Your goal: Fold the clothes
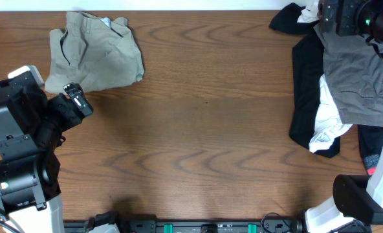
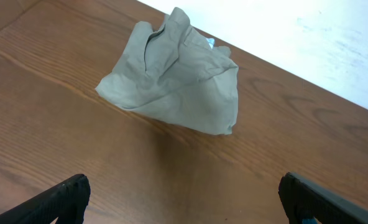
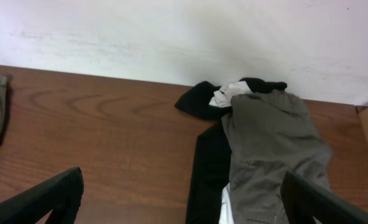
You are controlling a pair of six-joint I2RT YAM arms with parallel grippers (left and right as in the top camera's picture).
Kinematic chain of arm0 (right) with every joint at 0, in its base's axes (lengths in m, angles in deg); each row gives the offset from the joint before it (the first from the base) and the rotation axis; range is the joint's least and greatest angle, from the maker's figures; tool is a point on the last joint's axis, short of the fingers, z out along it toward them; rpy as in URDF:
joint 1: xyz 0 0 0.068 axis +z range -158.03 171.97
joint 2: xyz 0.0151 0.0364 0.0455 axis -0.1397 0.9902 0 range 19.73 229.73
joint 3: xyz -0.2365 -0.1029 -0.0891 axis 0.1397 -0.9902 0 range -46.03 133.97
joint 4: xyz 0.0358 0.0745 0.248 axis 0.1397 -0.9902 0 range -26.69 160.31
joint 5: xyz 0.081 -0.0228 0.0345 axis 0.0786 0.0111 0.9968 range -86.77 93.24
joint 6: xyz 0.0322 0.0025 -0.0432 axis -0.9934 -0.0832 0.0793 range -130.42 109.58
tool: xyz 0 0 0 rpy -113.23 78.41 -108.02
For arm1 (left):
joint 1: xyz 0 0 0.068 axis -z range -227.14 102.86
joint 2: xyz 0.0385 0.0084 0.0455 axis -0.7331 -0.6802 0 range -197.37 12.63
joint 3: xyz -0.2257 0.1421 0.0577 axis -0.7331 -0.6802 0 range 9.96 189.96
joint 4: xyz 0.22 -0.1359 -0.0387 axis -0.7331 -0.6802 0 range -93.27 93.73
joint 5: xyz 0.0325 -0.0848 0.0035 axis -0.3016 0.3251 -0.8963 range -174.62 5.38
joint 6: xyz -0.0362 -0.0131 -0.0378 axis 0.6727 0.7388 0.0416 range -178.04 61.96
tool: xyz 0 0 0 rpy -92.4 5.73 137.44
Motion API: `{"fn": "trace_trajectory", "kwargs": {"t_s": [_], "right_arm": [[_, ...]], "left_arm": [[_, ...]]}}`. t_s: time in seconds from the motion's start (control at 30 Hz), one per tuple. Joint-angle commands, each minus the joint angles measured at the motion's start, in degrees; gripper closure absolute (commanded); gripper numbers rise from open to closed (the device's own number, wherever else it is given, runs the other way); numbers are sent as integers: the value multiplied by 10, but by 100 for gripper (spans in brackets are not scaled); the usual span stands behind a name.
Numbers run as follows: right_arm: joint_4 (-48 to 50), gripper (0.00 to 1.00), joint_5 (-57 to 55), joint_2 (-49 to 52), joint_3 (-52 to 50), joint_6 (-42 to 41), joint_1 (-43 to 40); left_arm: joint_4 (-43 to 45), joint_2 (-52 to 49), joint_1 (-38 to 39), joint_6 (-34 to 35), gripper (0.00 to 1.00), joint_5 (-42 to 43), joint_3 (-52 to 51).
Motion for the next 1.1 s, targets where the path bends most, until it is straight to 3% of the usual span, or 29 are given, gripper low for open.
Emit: {"fn": "trace_trajectory", "kwargs": {"t_s": [0.0, 0.13, 0.3, 0.43, 0.67, 1.07], "right_arm": [[-3, 1, -7, 0, 0, 7, -5], [-3, 1, -7, 0, 0, 7, -5], [-3, 1, -7, 0, 0, 7, -5], [-3, 1, -7, 0, 0, 7, -5], [-3, 1, -7, 0, 0, 7, -5], [-3, 1, -7, 0, 0, 7, -5]], "left_arm": [[-1, 9, 5, -5, 2, 4, -6], [93, 66, 6, -6, 2, -10, -95], [326, 193, 6, -28, 2, -11, -300], [438, 292, 10, -30, 2, -11, -440], [488, 431, 55, -87, 2, -12, -570], [506, 541, 64, -118, 2, -12, -686]]}}
